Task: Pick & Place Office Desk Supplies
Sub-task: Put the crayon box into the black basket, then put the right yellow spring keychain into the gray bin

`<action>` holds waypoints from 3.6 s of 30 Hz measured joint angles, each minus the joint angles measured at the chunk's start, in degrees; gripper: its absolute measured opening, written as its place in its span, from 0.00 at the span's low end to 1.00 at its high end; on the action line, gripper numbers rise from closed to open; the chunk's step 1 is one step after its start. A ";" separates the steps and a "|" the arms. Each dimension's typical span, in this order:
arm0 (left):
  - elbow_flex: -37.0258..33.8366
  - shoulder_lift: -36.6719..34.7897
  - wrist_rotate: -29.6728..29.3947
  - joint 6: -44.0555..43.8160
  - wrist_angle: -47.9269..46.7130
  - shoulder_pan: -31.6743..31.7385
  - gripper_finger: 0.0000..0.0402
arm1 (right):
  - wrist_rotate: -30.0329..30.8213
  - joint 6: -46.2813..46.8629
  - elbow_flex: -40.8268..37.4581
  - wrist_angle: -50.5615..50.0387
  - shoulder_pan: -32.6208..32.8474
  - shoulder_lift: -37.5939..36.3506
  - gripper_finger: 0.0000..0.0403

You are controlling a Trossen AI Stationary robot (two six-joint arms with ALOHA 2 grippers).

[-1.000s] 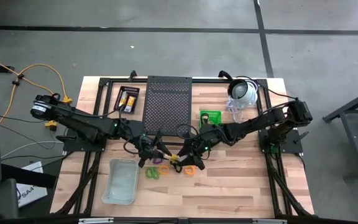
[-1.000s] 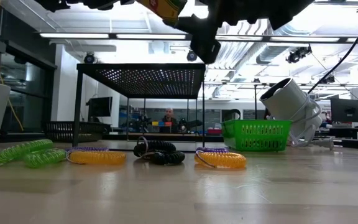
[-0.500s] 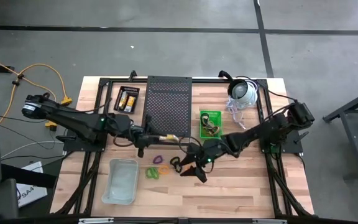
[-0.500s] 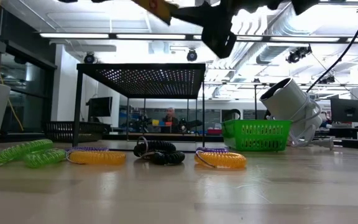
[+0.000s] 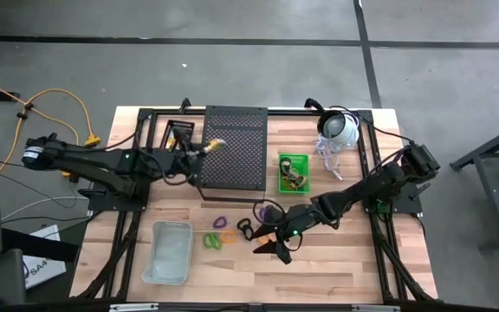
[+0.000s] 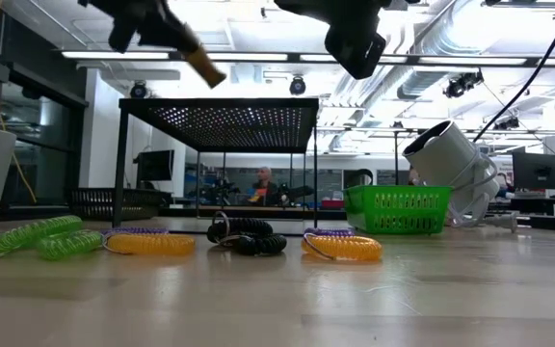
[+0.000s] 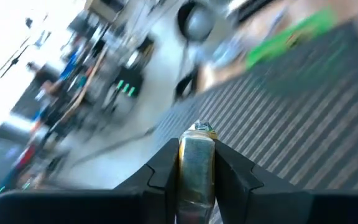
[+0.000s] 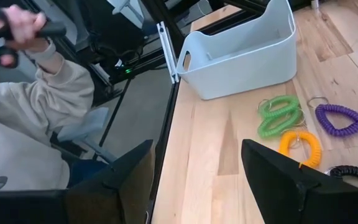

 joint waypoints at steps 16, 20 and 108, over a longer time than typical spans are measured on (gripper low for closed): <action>0.07 -3.40 -4.31 0.56 -21.64 14.48 0.18 | 0.00 -0.14 0.00 -0.02 -0.04 0.04 0.57; 0.07 -3.39 -2.91 0.76 -24.37 18.78 0.18 | 0.00 -0.23 -0.02 -0.02 -0.06 0.07 0.57; -2.49 -7.16 6.84 -0.58 -15.93 13.07 0.38 | -1.55 -0.72 -0.04 -1.57 0.11 0.09 0.57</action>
